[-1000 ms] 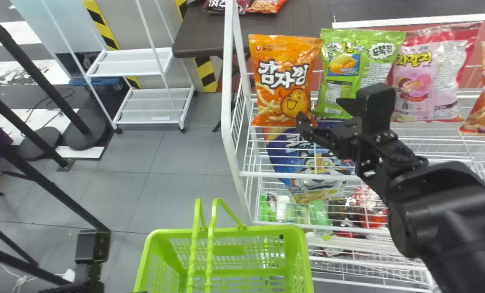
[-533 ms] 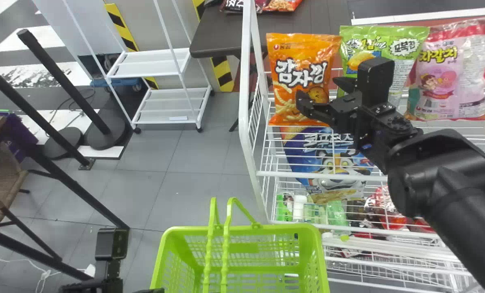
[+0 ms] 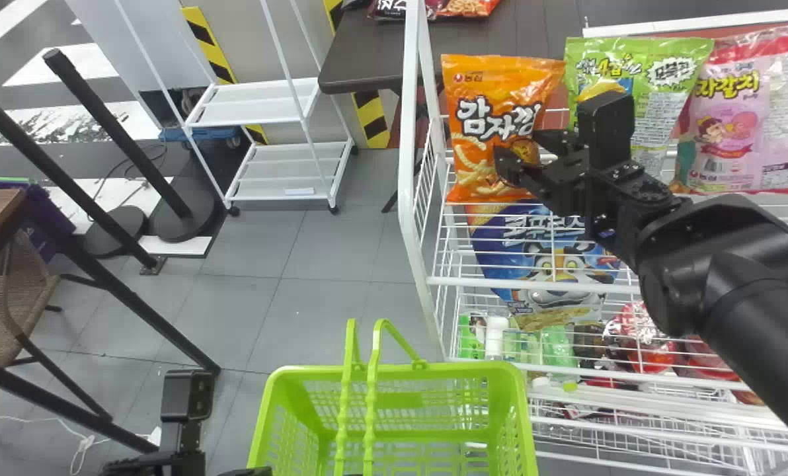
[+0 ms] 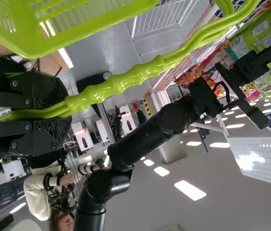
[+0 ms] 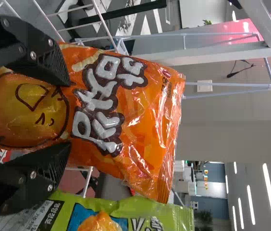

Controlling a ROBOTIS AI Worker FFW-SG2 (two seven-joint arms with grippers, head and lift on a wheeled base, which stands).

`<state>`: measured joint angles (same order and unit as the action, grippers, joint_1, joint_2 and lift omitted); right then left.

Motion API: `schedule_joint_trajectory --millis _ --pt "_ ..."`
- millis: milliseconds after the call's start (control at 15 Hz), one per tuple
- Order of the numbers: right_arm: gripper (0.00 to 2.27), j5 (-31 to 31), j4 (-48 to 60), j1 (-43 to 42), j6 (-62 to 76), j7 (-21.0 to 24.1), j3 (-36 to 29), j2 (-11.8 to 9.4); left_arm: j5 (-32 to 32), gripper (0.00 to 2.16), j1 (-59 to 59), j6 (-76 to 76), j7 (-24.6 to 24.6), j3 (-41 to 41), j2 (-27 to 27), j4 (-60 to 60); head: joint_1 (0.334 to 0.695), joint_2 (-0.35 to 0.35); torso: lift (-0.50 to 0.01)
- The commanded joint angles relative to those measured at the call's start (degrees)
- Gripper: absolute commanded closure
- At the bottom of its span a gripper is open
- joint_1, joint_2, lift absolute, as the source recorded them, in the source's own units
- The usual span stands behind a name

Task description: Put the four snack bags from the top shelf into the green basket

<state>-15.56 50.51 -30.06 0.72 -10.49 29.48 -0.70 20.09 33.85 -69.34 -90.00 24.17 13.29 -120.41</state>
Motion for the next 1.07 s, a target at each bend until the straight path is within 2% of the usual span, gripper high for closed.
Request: schedule_joint_trajectory --millis 0,133,200,333,600,800,1000 --pt "2.05 -0.3 0.0 0.0 -0.3 0.0 0.0 0.8 0.1 2.15 0.3 0.3 -0.6 0.1 0.2 0.1 0.695 0.268 0.000" --pt "2.19 0.2 1.5 1.1 0.0 0.0 0.0 0.8 0.8 2.15 0.5 0.8 -0.6 1.0 0.2 0.1 0.695 0.270 0.000" --pt "2.19 0.6 3.7 2.7 0.2 0.3 -0.3 0.8 1.2 2.15 0.6 0.8 -0.6 1.3 0.2 0.0 0.695 0.271 0.000" --pt "2.23 4.3 12.0 7.6 -1.4 2.8 -1.4 0.8 1.3 2.15 0.6 0.8 -0.6 1.4 0.2 0.0 0.695 0.286 0.000" --pt "2.23 7.1 25.3 14.6 -6.7 2.8 -5.1 0.8 1.3 2.15 0.4 0.6 -0.6 1.4 0.3 -0.2 0.695 0.305 0.000" --pt "2.23 10.6 41.7 23.7 -18.1 2.9 -9.7 0.8 1.3 2.15 -0.3 0.5 -0.6 1.5 0.4 -0.8 0.695 0.307 0.000" --pt "2.23 10.3 59.2 34.7 -29.7 3.0 -13.9 0.8 0.9 2.15 -3.7 -0.9 -0.6 1.6 0.7 -0.2 0.695 0.278 0.000"
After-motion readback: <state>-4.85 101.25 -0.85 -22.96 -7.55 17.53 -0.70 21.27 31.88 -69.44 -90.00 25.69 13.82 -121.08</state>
